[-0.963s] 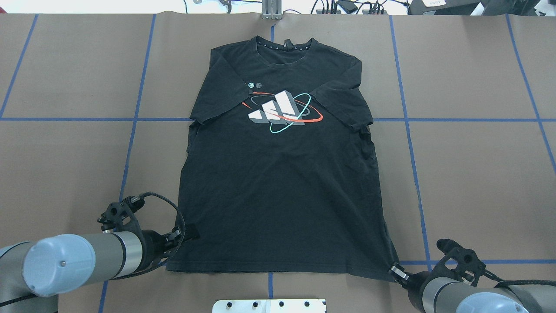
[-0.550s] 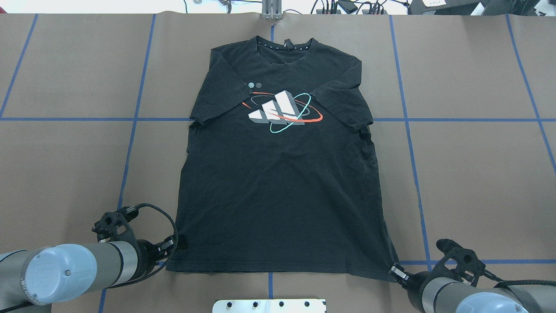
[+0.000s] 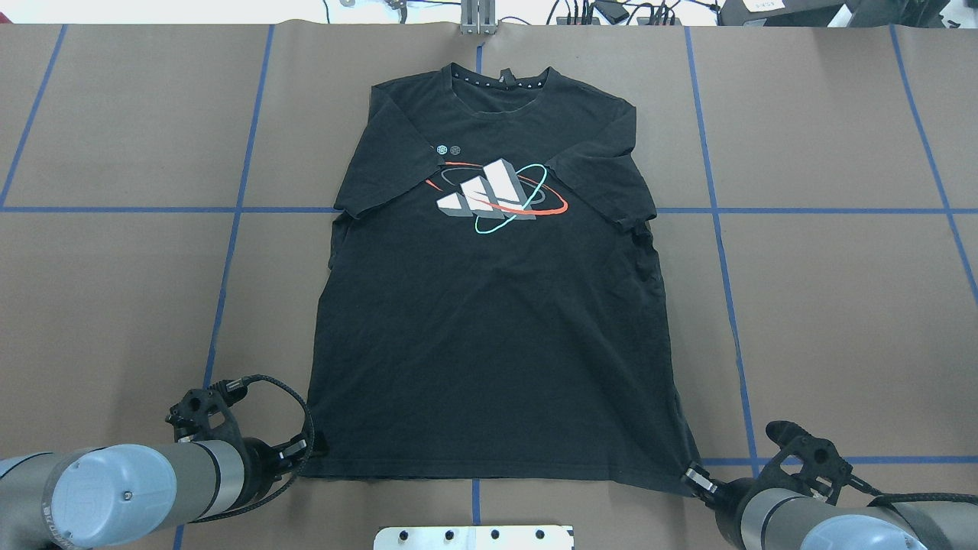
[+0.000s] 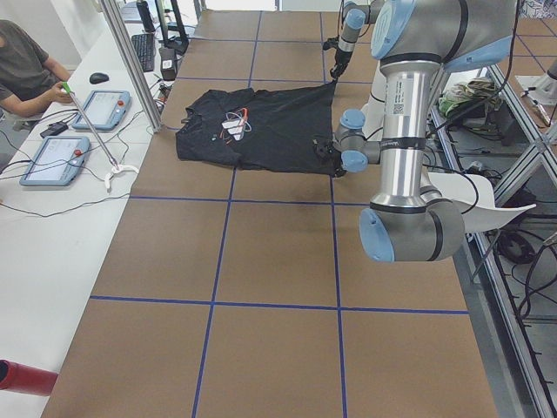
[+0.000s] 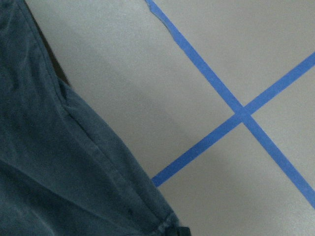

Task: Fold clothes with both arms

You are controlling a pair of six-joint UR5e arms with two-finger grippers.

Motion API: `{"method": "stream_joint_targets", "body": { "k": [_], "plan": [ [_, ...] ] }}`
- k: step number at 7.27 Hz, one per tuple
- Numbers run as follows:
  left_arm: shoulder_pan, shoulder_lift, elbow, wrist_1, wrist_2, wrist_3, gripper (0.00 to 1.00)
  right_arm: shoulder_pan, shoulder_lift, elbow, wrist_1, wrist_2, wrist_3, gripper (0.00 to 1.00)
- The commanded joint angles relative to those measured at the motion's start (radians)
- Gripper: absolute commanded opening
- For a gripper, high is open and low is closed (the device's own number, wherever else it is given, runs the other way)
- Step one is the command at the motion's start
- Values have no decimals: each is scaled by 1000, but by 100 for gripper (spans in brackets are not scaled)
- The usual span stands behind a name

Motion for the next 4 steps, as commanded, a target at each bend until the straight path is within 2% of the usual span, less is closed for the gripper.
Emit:
{"method": "stream_joint_targets", "body": {
  "k": [1,4],
  "plan": [
    [7,-1,2,0,-2,-4,73,1,0,0,0,0,0,0],
    [8,-4,5,2,-2,-8,34,1,-2,0,0,0,-2,0]
  ]
}}
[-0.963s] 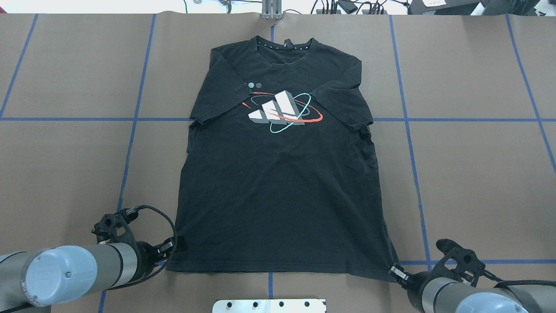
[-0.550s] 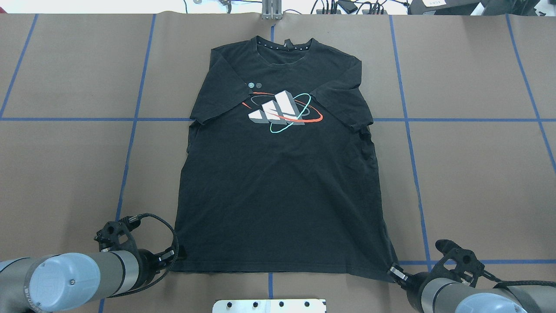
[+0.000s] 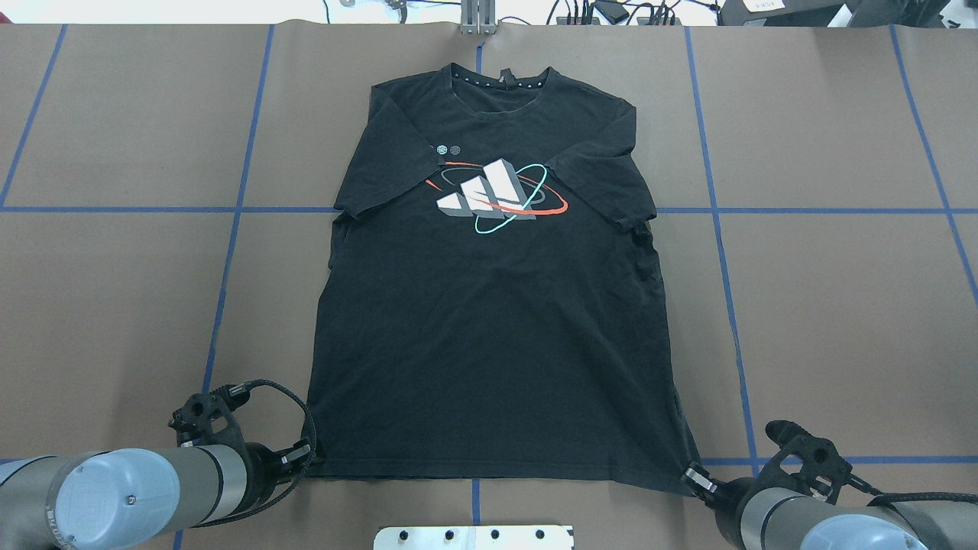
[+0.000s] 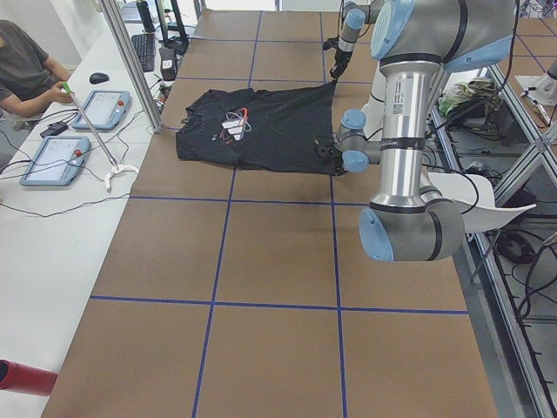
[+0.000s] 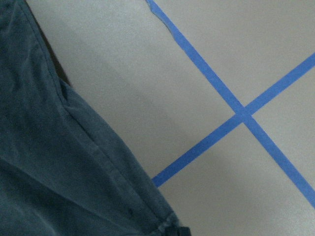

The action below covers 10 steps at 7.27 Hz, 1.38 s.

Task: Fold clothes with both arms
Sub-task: 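Lift both hem corners and fold them toward the collar with both grippers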

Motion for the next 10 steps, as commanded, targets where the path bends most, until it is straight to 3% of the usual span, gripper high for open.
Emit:
{"method": "stream_joint_targets", "body": {
  "k": [1,2,4,7,10],
  "plan": [
    [1,-1,2,0,0,-1,19,0,-1,3,0,0,0,0],
    [-1,-1,-3,0,0,-4,0,0,0,3,0,0,0,0],
    [-8,8,-35,2,-2,-6,0,0,3,5,0,2,0,0],
    [-9,152,-243,9,-40,4,0,0,-3,27,0,2,-2,0],
    [-9,159,-323,9,-103,-9,0,-22,-10,95,-3,63,1,0]
  ]
}}
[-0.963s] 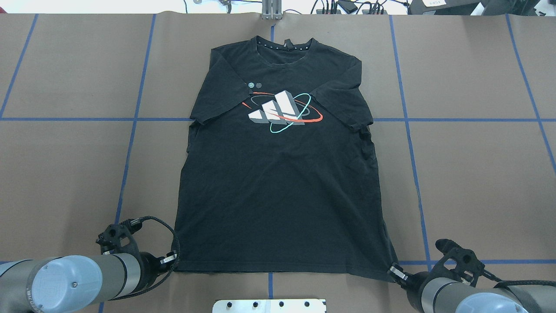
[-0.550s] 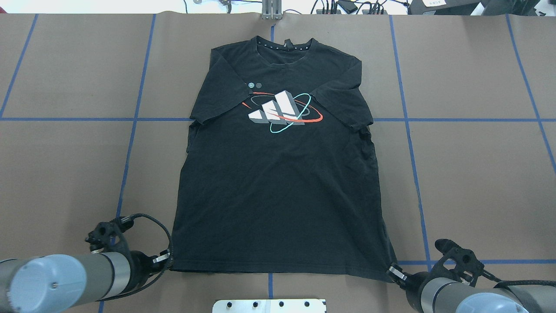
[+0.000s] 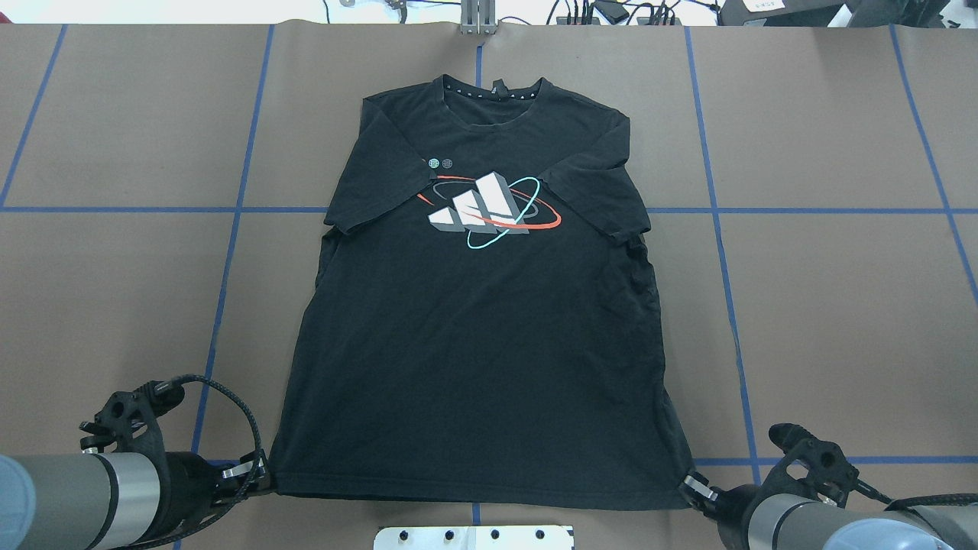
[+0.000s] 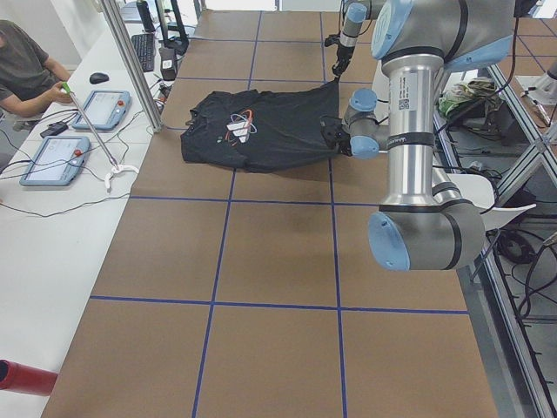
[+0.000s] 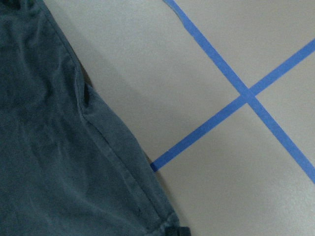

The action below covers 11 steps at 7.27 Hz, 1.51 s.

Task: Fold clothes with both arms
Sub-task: 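Lift both hem corners and fold them toward the collar with both grippers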

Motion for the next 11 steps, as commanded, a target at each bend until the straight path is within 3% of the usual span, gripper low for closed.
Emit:
{"method": "stream_joint_targets", "body": {
  "k": [1,3,4,5,6,7,9,11],
  "plan": [
    [-2,13,-55,0,-37,-20,0,-20,-26,56,-2,41,2,0],
    [-12,18,-133,0,-49,-43,0,-1,-33,112,-11,58,0,0],
    [-33,-44,-127,-1,-51,-43,0,91,-28,110,-34,93,-7,0],
    [-117,-113,-83,-1,-51,-24,0,210,19,99,-92,210,-93,0],
    [-210,-187,-40,2,-52,25,0,325,123,85,-177,278,-201,0],
    [-331,-259,49,2,-107,126,0,426,264,30,-303,327,-265,0],
    [-508,-299,181,-6,-210,266,0,615,517,-135,-470,424,-406,0],
    [-602,-299,246,-9,-212,353,0,757,559,-273,-465,469,-559,0]
  ]
}}
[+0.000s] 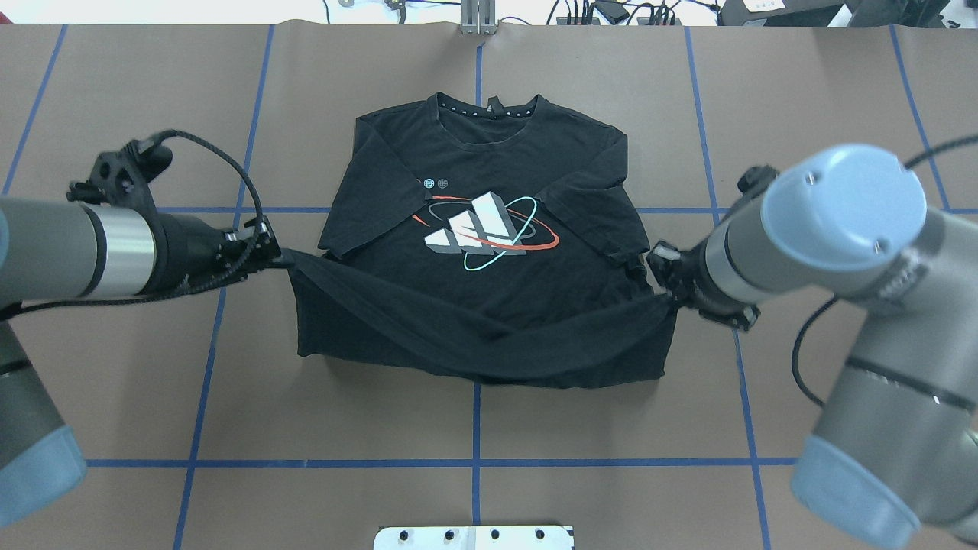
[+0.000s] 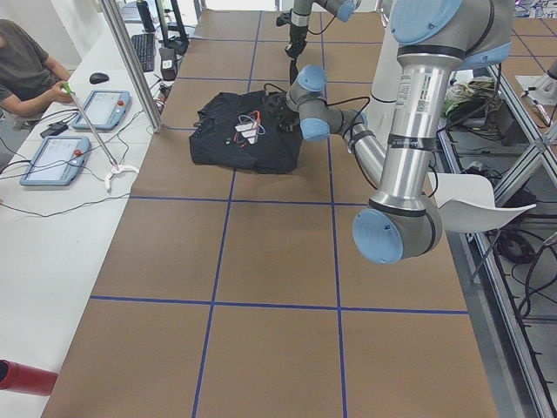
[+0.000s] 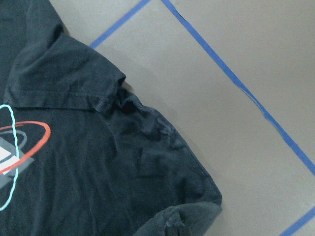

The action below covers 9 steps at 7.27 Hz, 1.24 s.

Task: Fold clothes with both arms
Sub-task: 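Lift both hem corners and fold them toward the collar with both grippers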

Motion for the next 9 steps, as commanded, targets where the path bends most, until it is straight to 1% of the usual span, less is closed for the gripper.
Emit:
{"method": "stream_joint_targets", "body": {
  "k": [1,2,3,4,5,6,8,9],
  "plan": [
    [-93,-4,76,-6,-7,87,0,136,76,-168,-6,33,-140,0],
    [-105,-5,107,-7,-7,109,0,161,112,-225,-6,34,-160,0],
    [-108,-63,179,-7,-5,112,0,175,145,-273,-4,34,-165,0],
    [-127,-158,313,-36,-4,114,0,187,200,-352,3,32,-186,0],
    [-149,-206,441,-125,-4,115,0,204,267,-461,44,34,-188,0],
    [-189,-228,540,-238,-4,164,0,219,306,-576,124,34,-193,0],
    [-202,-312,657,-259,0,180,0,226,318,-726,276,30,-202,0],
    [-202,-374,748,-279,1,181,0,226,321,-776,325,29,-202,0]
  ]
}}
